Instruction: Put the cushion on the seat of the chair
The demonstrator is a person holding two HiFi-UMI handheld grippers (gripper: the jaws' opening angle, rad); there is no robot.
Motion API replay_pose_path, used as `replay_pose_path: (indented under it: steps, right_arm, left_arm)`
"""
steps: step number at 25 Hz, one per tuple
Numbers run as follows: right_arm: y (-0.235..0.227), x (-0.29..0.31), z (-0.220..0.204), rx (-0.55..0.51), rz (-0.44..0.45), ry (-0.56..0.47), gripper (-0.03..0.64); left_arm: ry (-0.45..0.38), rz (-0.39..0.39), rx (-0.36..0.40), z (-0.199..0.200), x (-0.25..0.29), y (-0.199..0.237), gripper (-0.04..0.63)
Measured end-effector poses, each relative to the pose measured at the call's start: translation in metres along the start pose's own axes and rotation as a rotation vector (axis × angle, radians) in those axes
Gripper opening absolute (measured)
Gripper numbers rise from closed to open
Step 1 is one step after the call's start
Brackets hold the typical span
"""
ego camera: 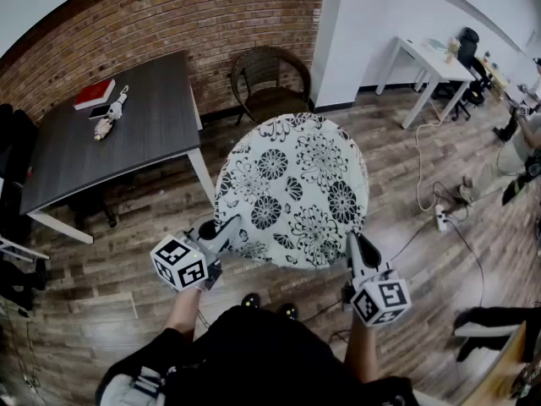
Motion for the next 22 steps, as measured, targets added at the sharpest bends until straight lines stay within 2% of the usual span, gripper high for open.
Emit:
replay_pose_path:
  steps: [22]
  right_arm:
    - [-0.0002,0.0028,-0.0041,0.039,-0.005,-0.014,0.018]
  left_arm:
    - [0.005,-0.012,-0.005,-0.0032,0.001,0.0084,0.011]
Point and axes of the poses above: the fingertips, and each gripper's own axes: x forward along the fingers, y to its left, z out of its top, the point moved 10 cm from there along -x, backward along the fingers, and after that the axes turned 10 degrees about y, right-handed, at the moved point
